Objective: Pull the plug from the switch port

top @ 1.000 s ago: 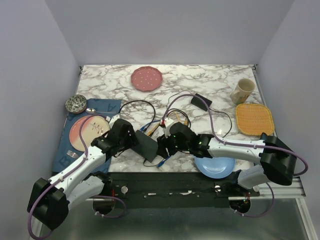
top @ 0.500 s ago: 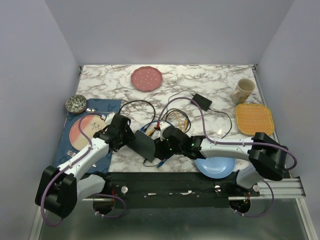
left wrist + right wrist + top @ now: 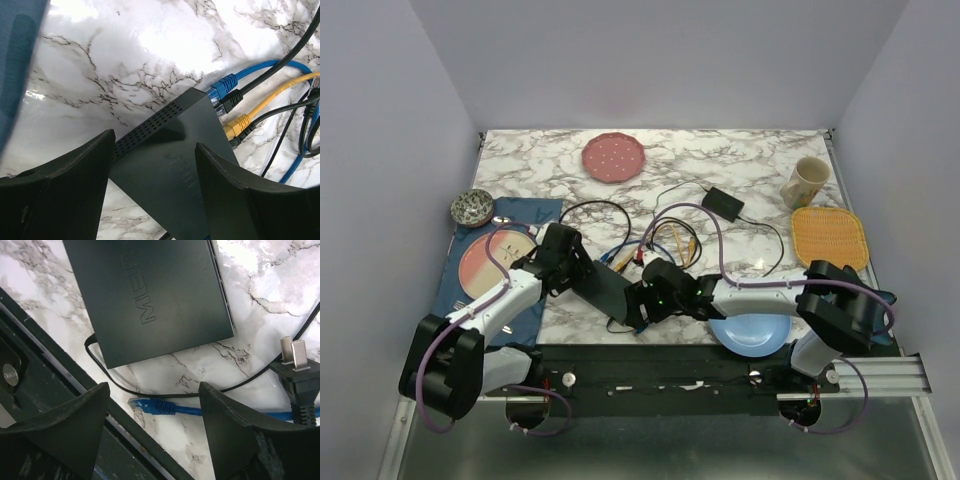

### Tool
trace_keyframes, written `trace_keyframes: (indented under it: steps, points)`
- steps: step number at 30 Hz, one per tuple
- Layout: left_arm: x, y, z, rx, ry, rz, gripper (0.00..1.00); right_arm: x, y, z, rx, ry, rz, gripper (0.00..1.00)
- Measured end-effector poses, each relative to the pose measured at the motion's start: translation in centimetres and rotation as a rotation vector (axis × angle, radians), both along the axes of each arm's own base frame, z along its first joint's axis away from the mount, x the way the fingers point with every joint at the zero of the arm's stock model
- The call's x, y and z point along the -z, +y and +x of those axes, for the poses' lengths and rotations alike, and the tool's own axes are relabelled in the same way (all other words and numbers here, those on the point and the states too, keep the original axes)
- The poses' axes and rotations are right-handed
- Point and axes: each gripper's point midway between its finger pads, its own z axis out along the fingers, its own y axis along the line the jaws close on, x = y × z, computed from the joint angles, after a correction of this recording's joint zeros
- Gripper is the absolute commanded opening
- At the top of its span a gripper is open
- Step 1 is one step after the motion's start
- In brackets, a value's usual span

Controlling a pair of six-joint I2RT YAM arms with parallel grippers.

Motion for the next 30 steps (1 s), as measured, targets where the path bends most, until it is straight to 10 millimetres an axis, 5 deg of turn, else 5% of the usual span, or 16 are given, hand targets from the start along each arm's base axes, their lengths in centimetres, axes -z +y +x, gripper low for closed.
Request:
trace_keyframes:
  steps: [8,15,21,30]
  points:
    - [0.7,-0.8,0.1,0.020,-0.012,-0.040,0.69,0.5,1.3,3.0,0.066,0.039,0.036,0.65]
    - [1.1,-0.9,1.0,0.021,-0.044,-0.053,0.54,0.7,0.9,4.8,0.110,0.129,0.045,0.49]
    - [0.9,-2.5,3.1,0.058,-0.083,-0.099,0.42,0.6,-0.4,6.8,0.165,0.189,0.052,0.44]
    - [0.6,-5.1,6.2,0.082,-0.078,-0.160,0.42,-0.1,-3.8,13.8,0.294,0.168,0.010,0.45]
